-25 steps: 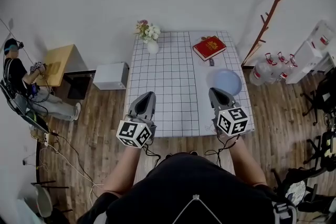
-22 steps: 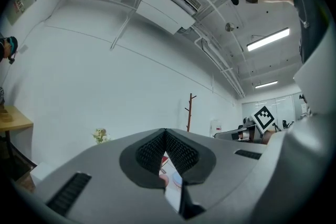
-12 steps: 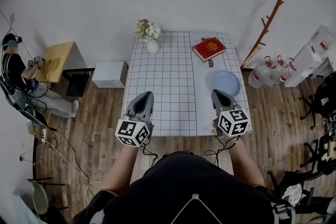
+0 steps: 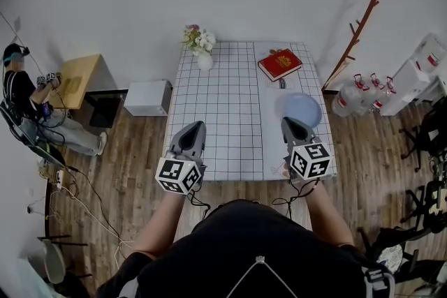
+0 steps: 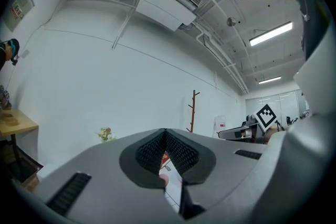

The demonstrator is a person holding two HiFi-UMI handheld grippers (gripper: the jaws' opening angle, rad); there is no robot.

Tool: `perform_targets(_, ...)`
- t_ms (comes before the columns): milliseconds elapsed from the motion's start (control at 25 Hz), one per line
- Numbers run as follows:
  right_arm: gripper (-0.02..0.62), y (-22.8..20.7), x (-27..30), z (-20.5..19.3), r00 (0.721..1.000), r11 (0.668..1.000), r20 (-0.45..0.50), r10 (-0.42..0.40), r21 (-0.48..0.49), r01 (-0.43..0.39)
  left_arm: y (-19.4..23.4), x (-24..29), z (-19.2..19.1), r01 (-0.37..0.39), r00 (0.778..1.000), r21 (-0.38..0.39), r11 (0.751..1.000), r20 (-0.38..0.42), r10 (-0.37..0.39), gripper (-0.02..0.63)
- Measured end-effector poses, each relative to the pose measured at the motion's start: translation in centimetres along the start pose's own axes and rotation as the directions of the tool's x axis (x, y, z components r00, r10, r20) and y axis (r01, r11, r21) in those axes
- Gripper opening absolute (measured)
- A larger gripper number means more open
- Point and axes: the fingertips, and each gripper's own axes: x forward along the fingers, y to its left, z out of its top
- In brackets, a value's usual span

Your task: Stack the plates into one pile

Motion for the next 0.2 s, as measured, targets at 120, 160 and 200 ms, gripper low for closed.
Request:
perform_targets(120, 0.005, 0.01, 0.29, 0.15, 1.000, 1.000, 0.002, 0.000, -0.002, 0.000, 0.24, 0.17, 0.09, 0.001, 1.000, 0.003, 1.000, -0.002, -0.001, -0.005)
perform_targets(160, 0.006, 0.00, 0.40, 0.25, 1.000, 1.000, 0.003, 0.000, -0.002, 0.000, 0.35, 0.27, 0.16, 0.002, 1.000, 0.004, 1.000, -0.001, -0.002, -0.005)
perform_targets(200, 0.006, 0.00, 0.52, 0.36, 1.000, 1.000, 0.004, -0.001, -0.002, 0.001, 0.46, 0.37, 0.24, 0.002, 1.000, 0.006, 1.000, -0.001, -0.002, -0.005)
